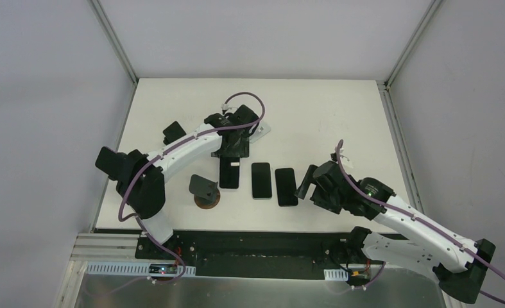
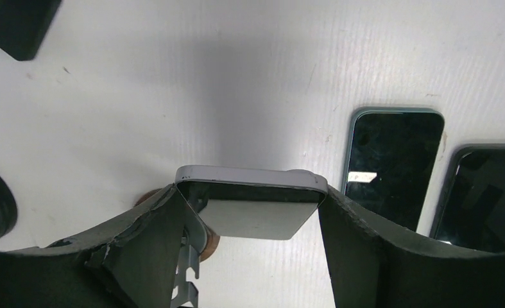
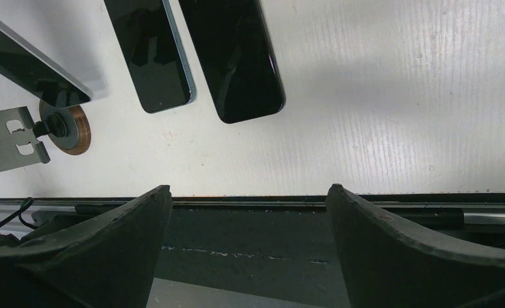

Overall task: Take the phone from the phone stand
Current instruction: Place the phone at the center of the board.

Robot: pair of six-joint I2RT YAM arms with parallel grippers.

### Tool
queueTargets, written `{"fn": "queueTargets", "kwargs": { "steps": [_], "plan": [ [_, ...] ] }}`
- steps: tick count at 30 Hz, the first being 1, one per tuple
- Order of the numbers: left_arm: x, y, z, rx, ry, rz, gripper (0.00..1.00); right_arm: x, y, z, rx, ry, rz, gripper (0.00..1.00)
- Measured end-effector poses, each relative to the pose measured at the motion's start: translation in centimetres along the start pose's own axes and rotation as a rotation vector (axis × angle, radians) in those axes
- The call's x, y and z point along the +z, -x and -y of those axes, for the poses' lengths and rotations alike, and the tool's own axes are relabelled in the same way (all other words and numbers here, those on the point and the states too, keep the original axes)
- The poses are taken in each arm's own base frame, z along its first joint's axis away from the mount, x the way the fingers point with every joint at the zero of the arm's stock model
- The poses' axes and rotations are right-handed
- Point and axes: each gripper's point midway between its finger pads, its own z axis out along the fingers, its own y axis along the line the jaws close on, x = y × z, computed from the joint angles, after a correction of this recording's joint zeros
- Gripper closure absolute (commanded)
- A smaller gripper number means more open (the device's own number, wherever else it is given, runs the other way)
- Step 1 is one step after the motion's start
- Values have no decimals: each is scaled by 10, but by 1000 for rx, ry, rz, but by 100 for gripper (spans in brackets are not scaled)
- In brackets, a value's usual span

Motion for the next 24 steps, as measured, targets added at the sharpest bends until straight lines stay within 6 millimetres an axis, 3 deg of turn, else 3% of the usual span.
{"fn": "queueTargets", "kwargs": {
  "steps": [6, 17, 24],
  "plan": [
    [20, -27, 9, -48, -37, -60, 100, -3, 3, -1, 28, 15, 17, 6],
    [34, -31, 26, -123, -85, -67, 100, -6, 1, -4, 64, 85, 23, 3],
    [46, -43, 26, -136, -71, -88, 100, -8, 3, -4, 70, 93, 34, 1]
  ]
}}
